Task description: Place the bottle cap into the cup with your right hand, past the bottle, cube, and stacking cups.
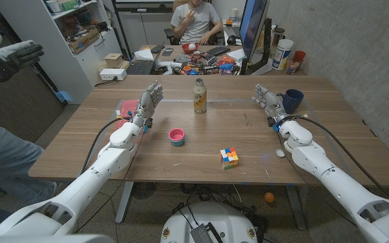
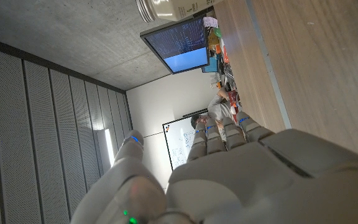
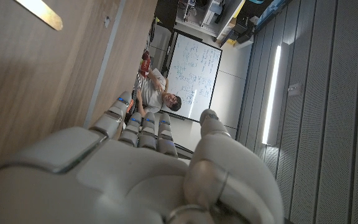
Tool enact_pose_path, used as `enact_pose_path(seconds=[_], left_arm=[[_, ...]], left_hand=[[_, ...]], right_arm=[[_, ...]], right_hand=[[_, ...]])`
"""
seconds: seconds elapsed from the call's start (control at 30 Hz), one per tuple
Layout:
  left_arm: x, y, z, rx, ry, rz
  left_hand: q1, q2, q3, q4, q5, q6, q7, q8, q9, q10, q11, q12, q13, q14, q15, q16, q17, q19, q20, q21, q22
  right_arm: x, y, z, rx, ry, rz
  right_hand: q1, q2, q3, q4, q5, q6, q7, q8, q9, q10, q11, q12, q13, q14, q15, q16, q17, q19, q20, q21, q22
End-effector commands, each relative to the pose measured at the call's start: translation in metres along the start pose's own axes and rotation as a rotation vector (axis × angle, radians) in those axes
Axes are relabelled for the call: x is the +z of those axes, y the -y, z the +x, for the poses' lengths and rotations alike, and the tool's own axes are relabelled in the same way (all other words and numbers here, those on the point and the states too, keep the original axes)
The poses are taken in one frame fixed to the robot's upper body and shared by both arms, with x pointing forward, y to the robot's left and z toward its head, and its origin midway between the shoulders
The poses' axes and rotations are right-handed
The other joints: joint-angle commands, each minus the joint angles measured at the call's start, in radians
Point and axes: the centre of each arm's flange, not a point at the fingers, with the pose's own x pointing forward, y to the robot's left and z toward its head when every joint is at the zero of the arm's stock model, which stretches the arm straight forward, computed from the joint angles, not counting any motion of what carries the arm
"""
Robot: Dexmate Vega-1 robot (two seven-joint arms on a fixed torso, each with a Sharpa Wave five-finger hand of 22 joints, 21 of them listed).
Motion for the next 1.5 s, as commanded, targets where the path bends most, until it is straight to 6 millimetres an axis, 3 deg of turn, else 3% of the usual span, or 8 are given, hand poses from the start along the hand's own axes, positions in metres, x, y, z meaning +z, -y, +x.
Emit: enact_pose_path(seconds=[0.03, 0.47, 1.0, 1.07, 1.13, 1.2, 1.5], left_arm=[[0.0, 0.003, 0.006, 0.003, -0.025, 0.015], [0.004, 0.012, 0.01, -0.012, -0.006, 0.011], [0.017, 0.017, 0.011, -0.021, -0.001, 0.037], [0.019, 0.018, 0.012, -0.029, 0.0, 0.025], [0.022, 0.019, 0.013, -0.037, 0.004, 0.016], [0.025, 0.02, 0.014, -0.038, 0.009, 0.028], [0.03, 0.021, 0.018, -0.038, 0.007, 0.047]], left_hand=[[0.011, 0.003, 0.008, 0.0, 0.007, -0.001, 0.007, 0.007, 0.005, 0.007, 0.002, 0.007, 0.002, 0.002, 0.008, 0.004, 0.004, -0.001, 0.008, 0.004, 0.003], [0.011, 0.006, 0.006, -0.002, 0.006, -0.001, 0.006, 0.006, 0.005, 0.009, 0.001, 0.008, 0.001, 0.002, 0.008, 0.004, 0.004, -0.003, 0.01, -0.002, 0.003], [0.013, 0.011, 0.007, -0.003, 0.006, 0.001, 0.002, 0.007, 0.005, 0.007, -0.001, 0.007, 0.0, 0.001, 0.006, 0.003, 0.003, -0.004, 0.011, -0.007, 0.003], [0.014, 0.012, 0.007, -0.003, 0.006, 0.001, 0.003, 0.007, 0.005, 0.007, -0.003, 0.007, 0.0, 0.001, 0.006, 0.003, 0.003, -0.004, 0.01, -0.008, 0.003], [0.014, 0.013, 0.008, -0.004, 0.006, 0.001, 0.003, 0.007, 0.005, 0.006, -0.004, 0.007, -0.001, 0.001, 0.006, 0.003, 0.003, -0.004, 0.01, -0.009, 0.003], [0.015, 0.014, 0.008, -0.004, 0.006, 0.001, 0.003, 0.007, 0.005, 0.006, -0.004, 0.007, -0.001, 0.001, 0.006, 0.003, 0.003, -0.004, 0.011, -0.009, 0.003], [0.016, 0.016, 0.008, -0.005, 0.006, 0.001, 0.003, 0.007, 0.005, 0.005, -0.002, 0.007, -0.001, 0.0, 0.007, 0.003, 0.003, -0.003, 0.013, -0.012, 0.003]], right_arm=[[0.002, -0.002, 0.003, 0.012, -0.014, -0.009], [0.006, 0.0, -0.019, -0.015, 0.011, -0.02], [0.015, -0.009, -0.057, 0.011, 0.06, -0.131], [0.014, -0.006, -0.061, 0.005, 0.051, -0.151], [0.014, -0.002, -0.065, 0.001, 0.044, -0.168], [0.014, 0.003, -0.069, -0.005, 0.037, -0.187], [0.02, 0.02, -0.087, -0.044, 0.038, -0.249]], right_hand=[[0.009, -0.003, 0.007, -0.001, 0.004, 0.007, 0.001, 0.005, 0.001, 0.004, 0.002, 0.004, 0.004, 0.002, 0.007, 0.006, 0.002, 0.005, 0.002, 0.007, 0.005], [0.013, -0.005, 0.007, -0.003, 0.001, 0.008, 0.001, 0.005, 0.001, 0.01, 0.003, 0.005, 0.004, 0.006, 0.006, 0.007, 0.002, 0.004, 0.004, 0.006, 0.005], [0.037, -0.022, 0.012, -0.021, 0.001, 0.024, -0.001, 0.01, 0.001, 0.02, 0.005, 0.006, 0.003, 0.012, 0.006, 0.005, -0.004, 0.004, 0.007, 0.006, 0.004], [0.056, -0.028, 0.017, -0.031, 0.002, 0.053, -0.007, 0.02, 0.002, 0.023, 0.007, 0.006, 0.003, 0.014, 0.004, 0.003, -0.007, 0.004, 0.007, 0.006, 0.004], [0.106, -0.021, 0.039, -0.042, 0.003, 0.123, -0.034, 0.044, 0.01, 0.03, 0.003, 0.005, 0.003, 0.016, 0.001, -0.002, -0.012, 0.004, 0.007, 0.005, 0.004], [0.133, -0.016, 0.052, -0.046, 0.002, 0.144, -0.037, 0.052, 0.015, 0.036, -0.004, 0.006, 0.003, 0.017, -0.001, -0.003, -0.014, 0.004, 0.006, 0.005, 0.004], [0.186, -0.013, 0.077, -0.054, 0.001, 0.17, -0.048, 0.062, 0.023, 0.038, -0.008, 0.005, 0.003, 0.014, -0.004, -0.007, -0.016, 0.0, 0.005, 0.003, 0.003]])
